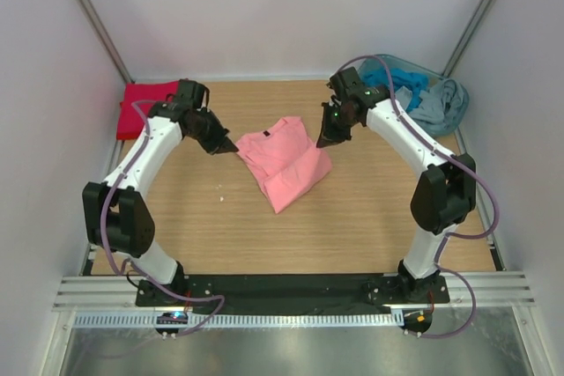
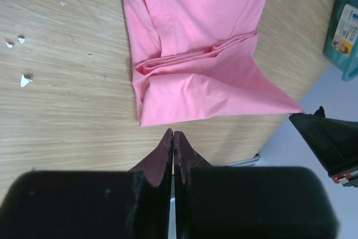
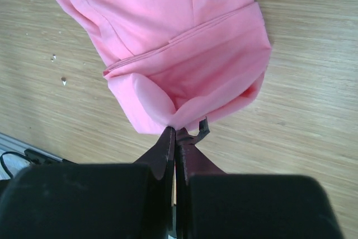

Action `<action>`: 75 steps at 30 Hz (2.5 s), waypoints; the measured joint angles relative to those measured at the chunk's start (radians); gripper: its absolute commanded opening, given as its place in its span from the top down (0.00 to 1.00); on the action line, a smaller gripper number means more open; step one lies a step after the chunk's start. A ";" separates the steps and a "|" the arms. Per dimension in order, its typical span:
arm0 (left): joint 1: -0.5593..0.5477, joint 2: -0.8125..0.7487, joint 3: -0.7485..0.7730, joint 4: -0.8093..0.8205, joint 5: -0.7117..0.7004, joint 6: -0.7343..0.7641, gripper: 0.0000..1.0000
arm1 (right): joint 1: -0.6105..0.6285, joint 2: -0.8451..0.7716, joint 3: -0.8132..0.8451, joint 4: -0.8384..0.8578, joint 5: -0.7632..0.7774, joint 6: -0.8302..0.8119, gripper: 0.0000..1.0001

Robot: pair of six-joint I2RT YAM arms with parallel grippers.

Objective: Fold and stack the t-shirts
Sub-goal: Fold the tshirt

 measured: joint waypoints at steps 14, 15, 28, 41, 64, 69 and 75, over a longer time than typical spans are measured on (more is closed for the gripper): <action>-0.183 0.057 -0.216 0.220 0.075 0.272 0.80 | -0.009 0.003 -0.145 0.012 -0.020 -0.011 0.99; -0.201 0.079 -0.203 0.238 0.076 0.287 0.80 | -0.010 0.003 -0.145 0.013 -0.021 -0.013 0.99; -0.222 0.209 -0.138 0.301 0.055 0.424 0.73 | -0.023 0.003 -0.145 0.025 -0.045 -0.017 0.99; -0.246 0.248 -0.133 0.311 0.055 0.490 0.73 | -0.033 0.013 -0.145 0.035 -0.066 -0.016 0.99; -0.257 0.276 -0.132 0.295 0.023 0.537 0.70 | -0.033 0.015 -0.145 0.043 -0.077 -0.013 0.99; -0.260 0.291 -0.111 0.293 0.023 0.534 0.87 | -0.033 0.015 -0.145 0.043 -0.077 -0.013 0.99; -0.262 0.293 -0.087 0.288 0.024 0.526 1.00 | -0.033 0.021 -0.145 0.046 -0.077 -0.013 0.99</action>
